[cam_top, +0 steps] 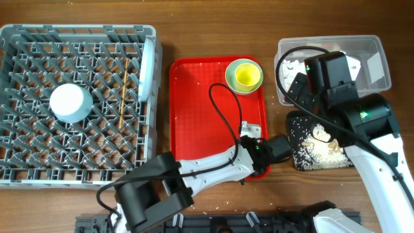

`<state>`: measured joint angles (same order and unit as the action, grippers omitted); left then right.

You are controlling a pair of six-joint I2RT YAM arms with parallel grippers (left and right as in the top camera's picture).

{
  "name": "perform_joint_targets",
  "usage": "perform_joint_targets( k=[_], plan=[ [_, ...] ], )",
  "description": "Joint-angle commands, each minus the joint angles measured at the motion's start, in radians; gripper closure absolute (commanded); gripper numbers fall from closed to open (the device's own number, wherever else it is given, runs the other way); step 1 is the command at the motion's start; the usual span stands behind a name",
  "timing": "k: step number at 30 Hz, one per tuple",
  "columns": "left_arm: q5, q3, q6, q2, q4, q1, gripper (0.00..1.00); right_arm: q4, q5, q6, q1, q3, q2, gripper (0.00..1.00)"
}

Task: Sort waste into correct bins and load items into the dishwasher rack
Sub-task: 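Close the left gripper on the fork handle and lift it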

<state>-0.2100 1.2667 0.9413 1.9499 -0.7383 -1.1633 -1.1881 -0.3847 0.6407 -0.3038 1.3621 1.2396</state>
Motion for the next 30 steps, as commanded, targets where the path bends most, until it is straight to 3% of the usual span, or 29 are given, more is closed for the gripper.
perform_joint_targets(
  k=[1,2,7,9,14,21,30],
  plan=[
    [0.027,-0.006,0.018,0.029,-0.003,0.000,0.55,0.002,0.006,-0.012,0.002,0.006,0.002,0.00],
    [0.038,-0.006,0.018,0.029,-0.005,-0.002,0.60,0.002,0.006,-0.011,0.002,0.006,0.002,0.00],
    [0.045,-0.006,0.040,0.029,-0.011,-0.019,0.61,0.002,0.006,-0.012,0.002,0.006,0.002,0.00],
    [0.045,-0.006,0.040,0.029,-0.014,-0.019,0.68,0.003,0.006,-0.012,0.002,0.006,0.002,0.00],
    [0.044,-0.006,0.039,0.029,-0.023,-0.019,0.71,0.005,0.006,-0.011,0.002,0.006,0.002,0.00],
    [0.041,-0.006,0.038,0.027,-0.028,-0.016,0.82,0.005,0.006,-0.011,0.002,0.006,0.002,0.00],
    [0.041,-0.006,0.032,-0.087,-0.072,0.026,0.83,0.007,0.006,-0.011,0.002,0.005,0.002,0.00]
  ],
)
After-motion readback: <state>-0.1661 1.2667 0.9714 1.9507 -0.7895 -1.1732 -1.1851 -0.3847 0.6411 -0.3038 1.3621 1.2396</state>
